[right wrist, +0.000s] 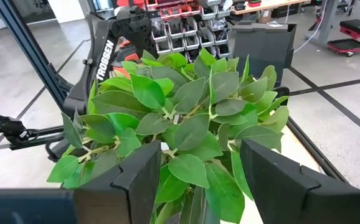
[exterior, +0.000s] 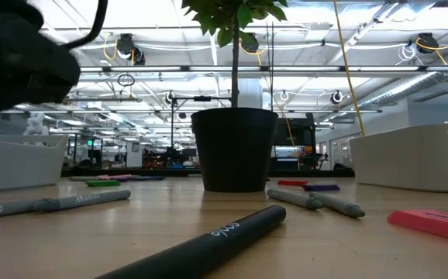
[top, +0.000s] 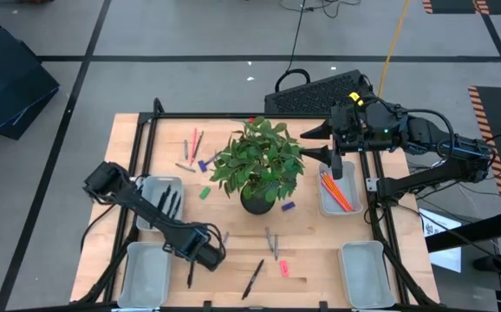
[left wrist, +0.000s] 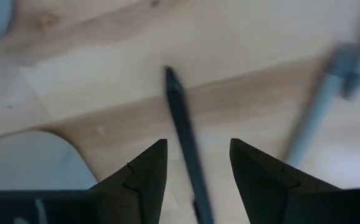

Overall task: Sort crayons/erasers/pens/pencils in bins
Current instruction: Put the black pen into the top left gray bin

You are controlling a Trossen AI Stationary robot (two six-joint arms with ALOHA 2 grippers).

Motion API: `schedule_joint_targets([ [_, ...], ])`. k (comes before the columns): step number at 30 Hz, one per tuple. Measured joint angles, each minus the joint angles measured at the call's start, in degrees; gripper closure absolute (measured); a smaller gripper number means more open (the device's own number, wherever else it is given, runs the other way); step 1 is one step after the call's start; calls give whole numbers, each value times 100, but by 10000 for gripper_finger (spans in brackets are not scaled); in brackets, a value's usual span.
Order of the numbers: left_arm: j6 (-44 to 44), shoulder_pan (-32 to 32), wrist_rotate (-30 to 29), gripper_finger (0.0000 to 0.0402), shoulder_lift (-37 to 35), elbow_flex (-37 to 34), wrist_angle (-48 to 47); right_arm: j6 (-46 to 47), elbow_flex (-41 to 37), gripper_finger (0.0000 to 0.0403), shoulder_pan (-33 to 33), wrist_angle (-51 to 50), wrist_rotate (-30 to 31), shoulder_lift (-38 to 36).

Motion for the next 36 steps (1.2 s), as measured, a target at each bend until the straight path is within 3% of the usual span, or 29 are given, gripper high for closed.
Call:
schedule_joint_targets([
  [10, 279, 17, -145, 229, -6, -187, 204, 0, 0, 190, -1, 0, -1, 0],
  [18, -8, 3, -365, 312, 15, -205, 484, 0, 0, 190, 0, 0, -1, 0],
  [23, 11, -18, -310, 338, 15, -232, 555, 0, 0, 190, 1, 0, -1, 0],
  [27, 101, -79, -291, 337, 15, -229, 644, 0, 0, 190, 1, 0, 0, 0],
  [36, 254, -112, -309, 291, 15, -227, 684, 0, 0, 190, -1, 0, -1, 0],
])
